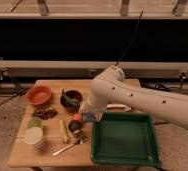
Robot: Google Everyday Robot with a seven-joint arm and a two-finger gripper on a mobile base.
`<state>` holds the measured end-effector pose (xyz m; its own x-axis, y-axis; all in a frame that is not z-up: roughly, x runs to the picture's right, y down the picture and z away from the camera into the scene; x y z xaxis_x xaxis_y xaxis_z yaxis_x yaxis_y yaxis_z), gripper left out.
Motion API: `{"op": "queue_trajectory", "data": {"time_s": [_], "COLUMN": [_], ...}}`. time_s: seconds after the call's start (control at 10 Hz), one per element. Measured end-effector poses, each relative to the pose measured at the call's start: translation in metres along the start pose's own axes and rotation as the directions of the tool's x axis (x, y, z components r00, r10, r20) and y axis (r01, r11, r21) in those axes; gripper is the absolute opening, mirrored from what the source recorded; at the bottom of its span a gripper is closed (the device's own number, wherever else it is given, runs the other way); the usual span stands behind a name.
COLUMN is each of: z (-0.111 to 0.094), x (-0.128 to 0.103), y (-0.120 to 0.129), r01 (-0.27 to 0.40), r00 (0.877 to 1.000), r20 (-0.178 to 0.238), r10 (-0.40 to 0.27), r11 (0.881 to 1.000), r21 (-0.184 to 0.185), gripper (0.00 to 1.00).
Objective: Wipe tray with sponge
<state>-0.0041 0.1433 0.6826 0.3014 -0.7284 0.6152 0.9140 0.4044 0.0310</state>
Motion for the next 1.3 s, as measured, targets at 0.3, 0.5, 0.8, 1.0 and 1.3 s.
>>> {"op": "queue_trajectory", "data": {"time_s": [0.3, 0.5, 0.8, 1.0, 1.3], "z": [0.028, 0.040, 0.070, 0.085, 0.090], "x": [-0.021, -0.034, -0.044, -0.045, -0.040], "y": [0.062, 0.095, 0.132, 0.150, 0.181], "r01": [-0.092, -0.131, -0.190, -0.202, -0.214], "r00": [0.995, 0.990, 0.977, 0.972, 0.967], "r20": [0.023, 0.045, 0.076, 0.093, 0.094], "r10": [0.092, 0.133, 0.198, 0.217, 0.238], "r11": [0.996, 0.990, 0.976, 0.968, 0.953], "r21": [-0.021, -0.047, -0.104, -0.151, -0.215], "gripper": [0.00, 0.00, 0.00, 0.00, 0.00]}}
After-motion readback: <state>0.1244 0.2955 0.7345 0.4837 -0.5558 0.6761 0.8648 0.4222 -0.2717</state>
